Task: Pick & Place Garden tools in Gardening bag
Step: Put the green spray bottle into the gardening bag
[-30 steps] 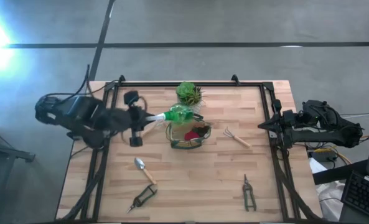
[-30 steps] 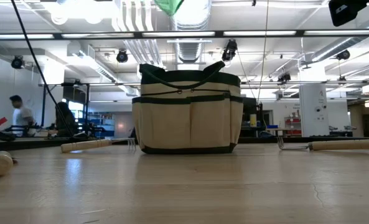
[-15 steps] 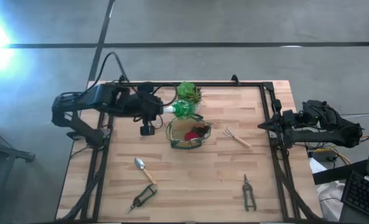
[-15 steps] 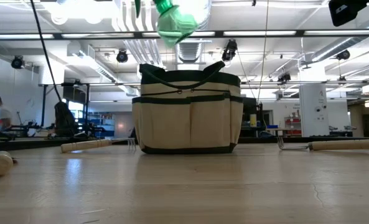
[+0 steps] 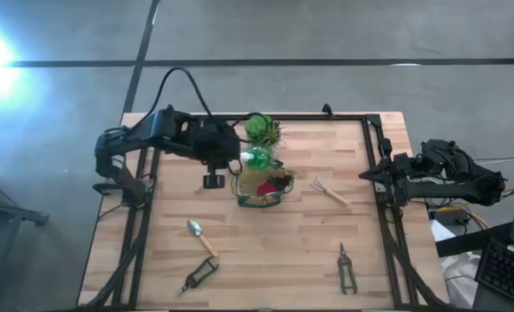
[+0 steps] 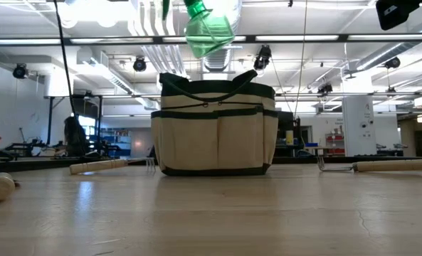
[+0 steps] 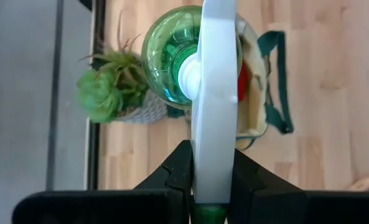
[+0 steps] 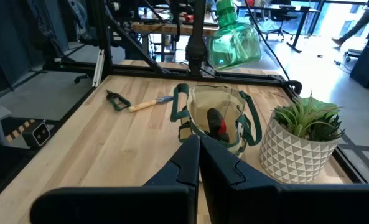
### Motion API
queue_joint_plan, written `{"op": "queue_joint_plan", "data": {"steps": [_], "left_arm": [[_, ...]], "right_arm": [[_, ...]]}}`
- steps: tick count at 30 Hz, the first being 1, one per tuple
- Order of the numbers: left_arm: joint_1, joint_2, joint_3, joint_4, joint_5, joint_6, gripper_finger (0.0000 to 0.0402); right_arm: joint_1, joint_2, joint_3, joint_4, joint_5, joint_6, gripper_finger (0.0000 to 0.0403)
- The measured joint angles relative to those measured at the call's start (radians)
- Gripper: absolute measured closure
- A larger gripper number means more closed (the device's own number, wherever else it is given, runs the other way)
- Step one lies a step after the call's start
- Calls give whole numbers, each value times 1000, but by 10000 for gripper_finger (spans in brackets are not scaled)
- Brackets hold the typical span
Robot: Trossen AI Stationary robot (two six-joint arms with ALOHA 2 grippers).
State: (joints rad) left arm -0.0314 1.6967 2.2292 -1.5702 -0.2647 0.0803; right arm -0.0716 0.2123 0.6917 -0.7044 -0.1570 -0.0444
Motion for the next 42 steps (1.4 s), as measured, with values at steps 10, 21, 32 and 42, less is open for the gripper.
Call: {"op": "queue_joint_plan", "data": {"steps": [10, 21, 32, 42], "left_arm": [[44, 21, -13, 0, 72, 0, 347], [58, 34, -26, -1, 139, -22, 347], [57, 38, -197, -1, 153, -53, 347], [69, 36, -297, 16, 167, -53, 347]], "right_arm": [[0, 0, 0, 0, 0, 0, 394], [0, 0, 0, 0, 0, 0, 394], [0, 0, 0, 0, 0, 0, 394], [0, 0, 0, 0, 0, 0, 394]]}}
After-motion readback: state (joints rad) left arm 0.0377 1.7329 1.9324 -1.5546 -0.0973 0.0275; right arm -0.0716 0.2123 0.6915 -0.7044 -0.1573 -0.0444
